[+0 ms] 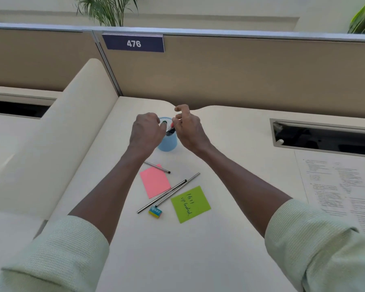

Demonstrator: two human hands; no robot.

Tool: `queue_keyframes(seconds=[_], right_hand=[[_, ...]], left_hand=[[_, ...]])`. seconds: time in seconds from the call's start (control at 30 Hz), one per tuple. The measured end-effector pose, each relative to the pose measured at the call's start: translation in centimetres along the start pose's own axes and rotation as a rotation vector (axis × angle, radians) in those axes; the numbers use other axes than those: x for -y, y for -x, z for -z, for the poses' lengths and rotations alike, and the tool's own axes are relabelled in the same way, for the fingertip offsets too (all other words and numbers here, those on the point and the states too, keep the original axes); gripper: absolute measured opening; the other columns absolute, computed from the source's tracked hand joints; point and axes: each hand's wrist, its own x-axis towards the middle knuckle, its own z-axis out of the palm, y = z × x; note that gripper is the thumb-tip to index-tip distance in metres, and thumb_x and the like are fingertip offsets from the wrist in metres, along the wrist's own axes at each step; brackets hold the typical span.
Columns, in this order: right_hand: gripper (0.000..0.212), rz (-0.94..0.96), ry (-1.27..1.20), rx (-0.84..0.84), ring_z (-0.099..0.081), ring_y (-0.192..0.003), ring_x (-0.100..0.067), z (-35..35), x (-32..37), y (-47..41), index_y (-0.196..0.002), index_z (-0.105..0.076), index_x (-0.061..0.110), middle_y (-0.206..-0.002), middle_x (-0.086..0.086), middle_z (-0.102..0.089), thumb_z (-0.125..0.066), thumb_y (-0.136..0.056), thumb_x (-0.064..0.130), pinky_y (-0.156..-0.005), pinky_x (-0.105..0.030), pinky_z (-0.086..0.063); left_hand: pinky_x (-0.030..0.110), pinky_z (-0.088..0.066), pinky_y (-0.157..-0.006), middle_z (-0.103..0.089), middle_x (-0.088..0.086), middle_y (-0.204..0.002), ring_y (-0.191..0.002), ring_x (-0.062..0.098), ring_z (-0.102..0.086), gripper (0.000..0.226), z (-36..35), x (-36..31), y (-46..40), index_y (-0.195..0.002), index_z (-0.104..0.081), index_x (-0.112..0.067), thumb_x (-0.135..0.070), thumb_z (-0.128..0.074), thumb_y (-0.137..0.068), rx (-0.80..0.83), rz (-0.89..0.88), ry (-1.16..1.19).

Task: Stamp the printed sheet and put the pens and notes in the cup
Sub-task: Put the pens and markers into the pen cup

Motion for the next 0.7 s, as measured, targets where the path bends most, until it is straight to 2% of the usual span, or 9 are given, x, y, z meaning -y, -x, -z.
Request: queue_keyframes(seconds=[0.13,0.3,0.47,0.6,0.7], right_hand=[[0.028,0.008,-0.01,-0.051,-0.063,-0.105,-0.031,0.8,-0.3,0.8,-0.125,-0.047,0.006,-0.111,-0.018,-0.067,-0.048,-0.099,0.015,-0.088,-0.045,-0.052],[0.018,0.067,0.039,-0.106,-0.063,-0.096,-0.027,1.5,-1.3,2.8,-0.11,-0.059,0.003,-0.108,-0.014,-0.066,-0.052,-0.094,0.008,-0.085,-0.044,-0.053],[0.013,0.061,0.143,0.03,-0.064,-0.082,-0.028,1.5,-3.6,6.4,-0.095,-0.069,0.004,-0.095,-0.014,-0.067,-0.058,-0.088,0.004,-0.079,-0.042,-0.053],[0.017,0.047,0.201,0.151,-0.064,-0.09,-0.03,1.0,-4.8,9.2,-0.094,-0.073,0.004,-0.095,-0.014,-0.068,-0.058,-0.086,0.002,-0.081,-0.039,-0.051],[0.024,-0.019,0.26,0.186,-0.06,-0.099,-0.029,0.7,-5.8,10.5,-0.102,-0.072,0.007,-0.104,-0.013,-0.064,-0.055,-0.087,0.001,-0.085,-0.035,-0.047]], left_hand=[[0.036,-0.051,-0.08,-0.071,0.017,-0.098,-0.094,0.033,-0.065,0.032,0.2,0.7,1.4,-0.101,-0.072,-0.005,-0.031,-0.057,-0.089,-0.066,0.017,0.066],[0.028,-0.048,-0.078,-0.075,0.011,-0.09,-0.086,0.027,-0.068,0.026,-0.1,2.7,4.9,-0.09,-0.074,-0.005,-0.025,-0.058,-0.087,-0.061,0.068,0.142],[0.031,-0.051,-0.085,-0.075,0.009,-0.094,-0.092,0.026,-0.068,0.016,-1.9,5.0,9.6,-0.091,-0.074,-0.006,-0.016,-0.063,-0.084,0.034,0.121,0.151],[0.026,-0.048,-0.083,-0.074,0.007,-0.099,-0.095,0.024,-0.068,0.017,-3.1,7.3,12.7,-0.093,-0.075,-0.009,-0.006,-0.061,-0.082,0.079,0.212,0.165],[0.025,-0.047,-0.085,-0.074,0.007,-0.102,-0.097,0.024,-0.068,0.022,-3.8,8.4,14.3,-0.093,-0.075,-0.01,-0.001,-0.058,-0.082,0.118,0.247,0.187]])
